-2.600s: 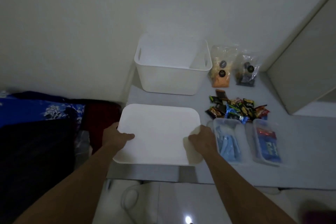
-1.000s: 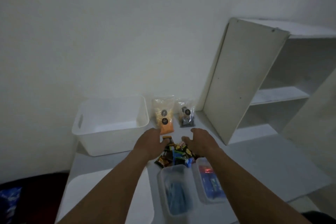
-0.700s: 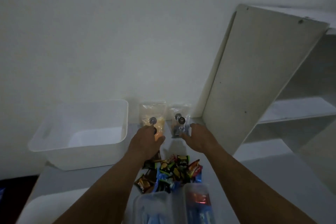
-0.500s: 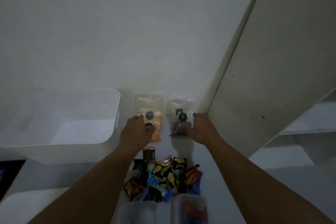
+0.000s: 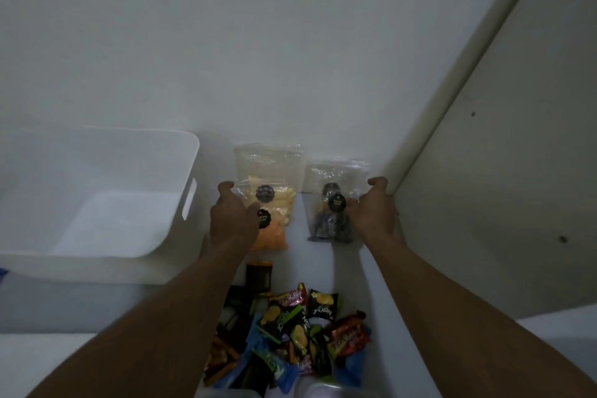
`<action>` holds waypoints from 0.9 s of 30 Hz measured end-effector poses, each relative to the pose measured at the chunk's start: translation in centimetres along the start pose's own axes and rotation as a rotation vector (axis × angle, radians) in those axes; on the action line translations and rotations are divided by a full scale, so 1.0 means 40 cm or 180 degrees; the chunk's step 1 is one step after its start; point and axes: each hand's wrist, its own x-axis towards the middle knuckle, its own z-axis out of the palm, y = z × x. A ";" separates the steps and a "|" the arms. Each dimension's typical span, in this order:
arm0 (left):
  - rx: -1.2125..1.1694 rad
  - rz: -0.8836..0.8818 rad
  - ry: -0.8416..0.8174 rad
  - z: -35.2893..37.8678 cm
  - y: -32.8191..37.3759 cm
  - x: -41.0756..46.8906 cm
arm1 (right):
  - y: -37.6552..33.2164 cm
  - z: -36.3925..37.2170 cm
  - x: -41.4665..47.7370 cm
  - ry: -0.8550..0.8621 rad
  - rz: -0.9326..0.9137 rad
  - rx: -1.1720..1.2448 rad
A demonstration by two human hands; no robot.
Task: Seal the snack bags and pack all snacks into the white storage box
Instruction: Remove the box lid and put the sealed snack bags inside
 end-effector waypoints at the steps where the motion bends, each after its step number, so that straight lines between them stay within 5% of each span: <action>1: -0.0073 -0.0032 0.0030 0.003 0.001 0.001 | 0.003 0.009 0.000 0.0000 -0.0012 0.0085; 7: -0.0315 0.0078 0.0067 0.003 0.009 0.002 | 0.023 0.011 0.005 -0.0078 -0.0155 0.0325; 15: -0.0075 0.0931 -0.0175 -0.041 0.029 0.002 | 0.008 -0.048 -0.007 -0.0100 -0.0701 0.0347; 27: 0.1269 0.2385 -0.0792 -0.058 0.057 0.011 | -0.006 -0.105 0.009 -0.0344 -0.1881 -0.0444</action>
